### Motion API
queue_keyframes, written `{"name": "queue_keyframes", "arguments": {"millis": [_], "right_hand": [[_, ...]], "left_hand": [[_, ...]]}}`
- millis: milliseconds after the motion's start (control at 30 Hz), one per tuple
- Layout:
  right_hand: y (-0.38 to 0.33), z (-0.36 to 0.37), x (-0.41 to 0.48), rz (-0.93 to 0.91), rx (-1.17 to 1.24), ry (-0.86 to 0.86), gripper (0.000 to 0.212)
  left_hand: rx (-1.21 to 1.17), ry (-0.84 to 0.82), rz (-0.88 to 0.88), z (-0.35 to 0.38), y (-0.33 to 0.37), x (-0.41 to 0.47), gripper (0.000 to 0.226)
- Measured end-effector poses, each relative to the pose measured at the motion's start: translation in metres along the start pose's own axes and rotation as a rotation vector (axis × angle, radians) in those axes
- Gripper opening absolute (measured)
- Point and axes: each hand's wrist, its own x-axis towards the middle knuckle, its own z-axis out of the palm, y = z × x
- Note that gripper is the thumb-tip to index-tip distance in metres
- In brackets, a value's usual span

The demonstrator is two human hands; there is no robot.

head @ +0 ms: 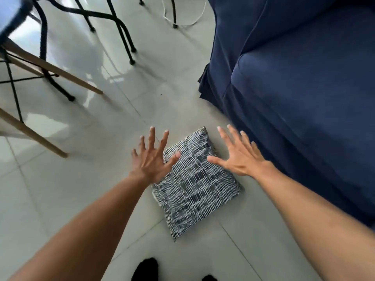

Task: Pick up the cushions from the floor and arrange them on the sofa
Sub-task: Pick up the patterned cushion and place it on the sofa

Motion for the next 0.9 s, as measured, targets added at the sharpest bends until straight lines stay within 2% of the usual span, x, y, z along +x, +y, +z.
{"name": "queue_keyframes", "arguments": {"millis": [167,433,667,767,900], "right_hand": [[0.013,0.074,0.046,-0.044,-0.058,-0.082,0.109],[0.031,0.157,0.096,-0.041,-0.062,-0.187,0.1],[0.052,0.196,0.125,-0.04,-0.008,-0.199,0.097],[0.055,0.206,0.128,-0.055,0.072,-0.165,0.1],[0.051,0.208,0.128,-0.114,0.226,-0.121,0.102]], "left_hand": [[-0.066,-0.017,-0.075,0.108,-0.019,0.003,0.094],[-0.239,0.046,-0.19,0.224,-0.037,0.005,0.092],[-0.305,0.196,-0.284,0.266,-0.039,0.005,0.095],[-0.34,0.222,-0.266,0.268,-0.038,0.009,0.093],[-0.517,0.323,-0.173,0.266,-0.038,0.013,0.089]]}}
